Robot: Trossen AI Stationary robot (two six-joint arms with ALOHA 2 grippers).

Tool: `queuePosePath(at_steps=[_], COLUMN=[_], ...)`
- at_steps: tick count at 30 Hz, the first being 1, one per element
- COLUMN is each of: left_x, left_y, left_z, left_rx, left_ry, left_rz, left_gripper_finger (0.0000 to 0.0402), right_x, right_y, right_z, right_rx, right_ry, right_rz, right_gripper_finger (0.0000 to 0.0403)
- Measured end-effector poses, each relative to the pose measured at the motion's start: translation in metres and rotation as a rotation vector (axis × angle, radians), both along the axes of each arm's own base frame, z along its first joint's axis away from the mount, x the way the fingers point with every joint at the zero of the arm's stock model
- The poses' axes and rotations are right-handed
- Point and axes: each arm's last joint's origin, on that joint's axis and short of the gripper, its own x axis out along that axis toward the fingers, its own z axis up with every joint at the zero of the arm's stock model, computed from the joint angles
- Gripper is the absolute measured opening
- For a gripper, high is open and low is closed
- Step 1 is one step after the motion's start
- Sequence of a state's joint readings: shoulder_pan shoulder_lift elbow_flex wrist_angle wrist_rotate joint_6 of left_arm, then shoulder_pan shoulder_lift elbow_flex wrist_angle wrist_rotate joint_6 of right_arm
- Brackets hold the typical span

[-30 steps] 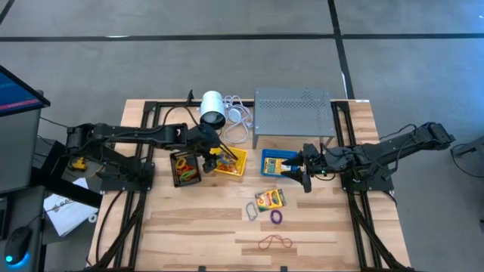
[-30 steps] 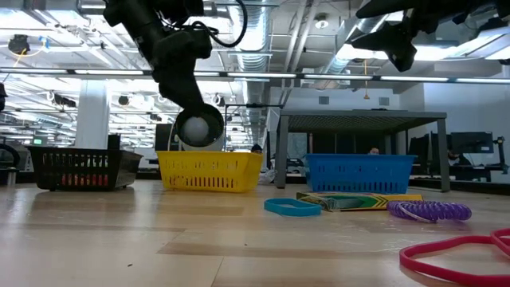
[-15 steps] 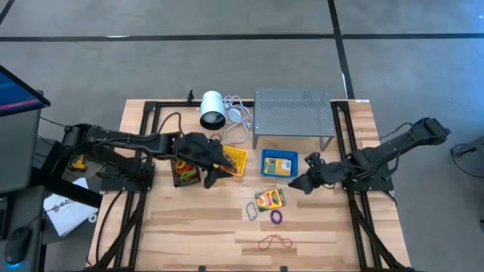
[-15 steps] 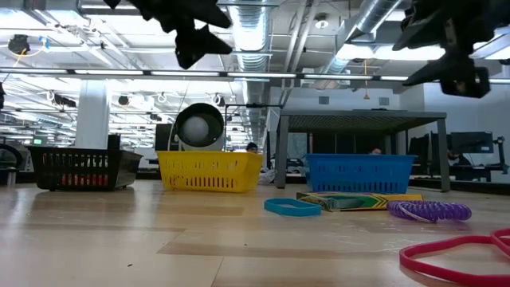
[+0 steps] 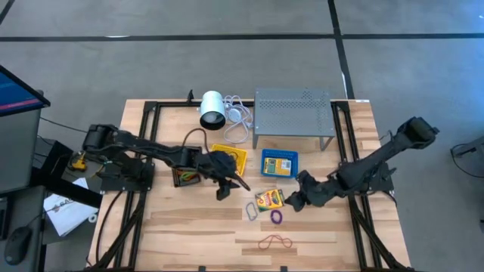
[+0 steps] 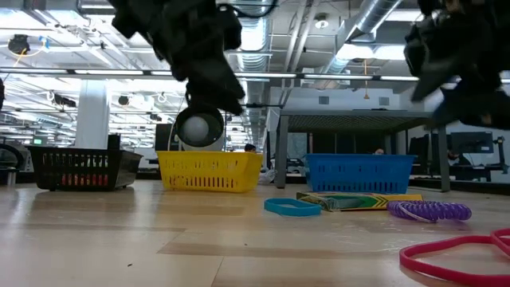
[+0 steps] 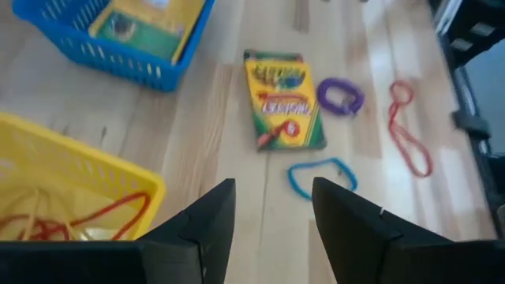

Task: Pick & Place Office Desk Supplies
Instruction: Put the crayon box into the blue bin

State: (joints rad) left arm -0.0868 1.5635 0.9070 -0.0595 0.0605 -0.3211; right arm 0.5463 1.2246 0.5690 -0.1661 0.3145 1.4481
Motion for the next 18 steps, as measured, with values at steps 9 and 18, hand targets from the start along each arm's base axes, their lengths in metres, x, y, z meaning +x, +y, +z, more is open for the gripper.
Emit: queuePosePath(at_steps=[9, 18], left_x=[0.011, 0.018], left_y=[-0.001, 0.001], left_z=[-0.021, -0.022], left_rx=[-0.011, 0.024], left_ry=[0.033, 0.023], left_rz=[0.016, 0.031], left_gripper_finger=[0.0165, 0.0165], right_x=[0.002, 0.004], right_y=[0.007, -0.004], right_z=[-0.02, -0.036], right_rx=[-0.03, -0.026], right_ry=[0.093, 0.166], right_rz=[0.014, -0.031], right_gripper_finger=[0.017, 0.0169])
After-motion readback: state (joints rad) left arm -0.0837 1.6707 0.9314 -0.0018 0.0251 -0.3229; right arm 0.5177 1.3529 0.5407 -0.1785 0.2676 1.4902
